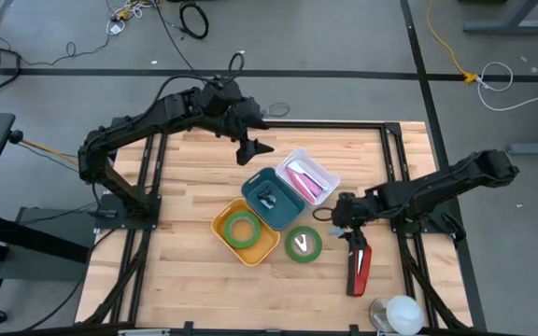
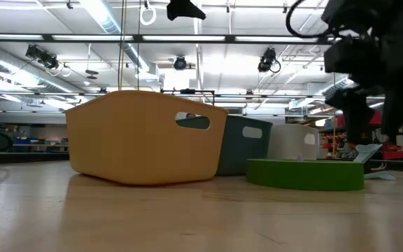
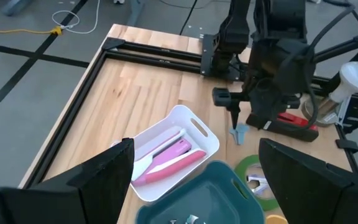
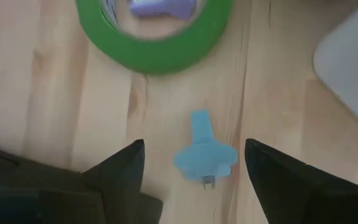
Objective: Pick and place Stapler, Stapler remover, tape
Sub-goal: Put the light blue staple remover into the blue bin
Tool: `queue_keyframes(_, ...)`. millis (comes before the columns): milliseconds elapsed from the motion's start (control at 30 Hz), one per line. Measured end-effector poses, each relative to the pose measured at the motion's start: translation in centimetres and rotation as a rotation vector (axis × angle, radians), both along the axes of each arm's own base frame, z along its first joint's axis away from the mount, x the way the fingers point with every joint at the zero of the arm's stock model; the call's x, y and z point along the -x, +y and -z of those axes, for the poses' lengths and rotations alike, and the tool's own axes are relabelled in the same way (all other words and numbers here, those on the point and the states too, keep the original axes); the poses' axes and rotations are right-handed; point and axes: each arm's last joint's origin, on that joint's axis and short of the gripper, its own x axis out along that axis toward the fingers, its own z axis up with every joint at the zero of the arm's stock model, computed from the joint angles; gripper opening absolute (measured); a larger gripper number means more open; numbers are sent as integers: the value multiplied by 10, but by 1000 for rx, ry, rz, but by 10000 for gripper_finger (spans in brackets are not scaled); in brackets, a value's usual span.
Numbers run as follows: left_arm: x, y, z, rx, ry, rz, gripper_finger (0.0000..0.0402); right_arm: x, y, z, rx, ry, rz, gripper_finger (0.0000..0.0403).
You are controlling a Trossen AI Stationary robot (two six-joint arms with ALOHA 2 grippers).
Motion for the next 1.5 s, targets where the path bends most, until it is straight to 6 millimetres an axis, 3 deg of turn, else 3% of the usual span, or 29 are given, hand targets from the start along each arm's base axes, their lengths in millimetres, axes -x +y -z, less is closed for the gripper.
queue_keyframes(300, 0, 0, 0, 0, 0, 0, 344, 5, -1, 16, 12, -20, -5, 288)
queue_keyframes(1267, 0, 0, 0, 7, -2, -5, 344, -6, 0, 28, 54, -40, -3, 288)
queue_keyframes(1500, 0, 0, 0, 7, -2, -5, 344, -3, -1, 30, 58, -2, -3, 268)
